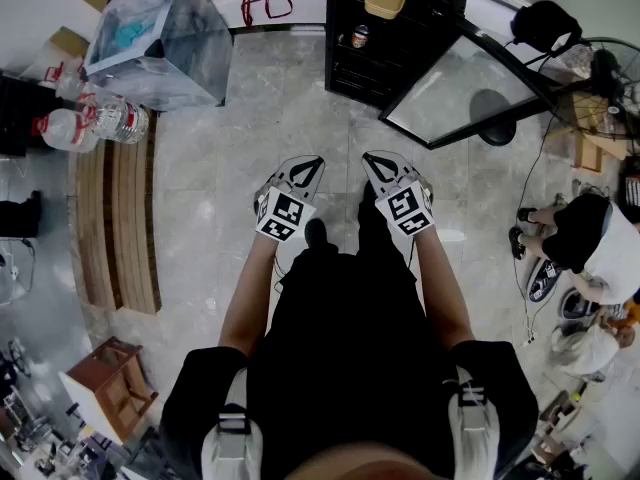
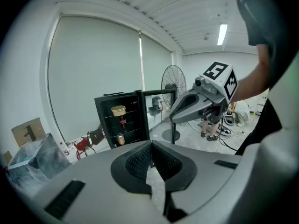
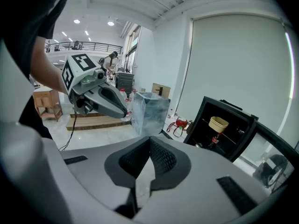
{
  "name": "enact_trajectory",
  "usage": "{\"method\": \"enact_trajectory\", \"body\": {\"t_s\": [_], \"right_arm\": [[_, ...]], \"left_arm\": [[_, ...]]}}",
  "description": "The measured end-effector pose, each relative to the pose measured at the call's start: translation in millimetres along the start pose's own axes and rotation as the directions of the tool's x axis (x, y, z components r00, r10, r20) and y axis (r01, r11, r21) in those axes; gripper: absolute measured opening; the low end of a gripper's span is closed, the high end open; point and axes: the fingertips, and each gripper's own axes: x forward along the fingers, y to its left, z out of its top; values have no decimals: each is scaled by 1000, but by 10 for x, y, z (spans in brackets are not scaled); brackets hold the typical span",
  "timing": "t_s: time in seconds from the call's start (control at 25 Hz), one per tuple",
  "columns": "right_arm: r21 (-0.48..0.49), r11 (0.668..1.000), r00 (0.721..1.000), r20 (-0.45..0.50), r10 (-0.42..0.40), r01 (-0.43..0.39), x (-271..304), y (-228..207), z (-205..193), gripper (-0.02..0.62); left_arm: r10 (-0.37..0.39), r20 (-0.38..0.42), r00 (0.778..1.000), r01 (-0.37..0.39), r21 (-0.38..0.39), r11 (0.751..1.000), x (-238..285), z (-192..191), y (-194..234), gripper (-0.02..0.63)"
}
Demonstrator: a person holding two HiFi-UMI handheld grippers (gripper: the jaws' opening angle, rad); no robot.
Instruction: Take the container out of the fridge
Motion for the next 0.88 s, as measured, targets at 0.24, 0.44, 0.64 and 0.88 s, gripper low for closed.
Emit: {"method": "enact_trajectory", "body": {"t_s": [0.24,0.44,0.64,0.88], "right_arm": [[37,998,998,48,-44,42,-201,423,78,-2],[67,994,993,84,-89,83,-287,589,136,-2],[83,991,989,96,-116,108,-339,630,160,-2],[96,985,986,63,-153,146,-363,631,95,-2]], "left_arm": [[-40,18,999,39,53,998,-316,-7,-260,18],[-75,13,997,73,137,988,-485,44,-399,18],[-82,21,996,77,174,982,-574,111,-403,18],[-86,24,996,81,177,981,-618,59,-395,18]]}}
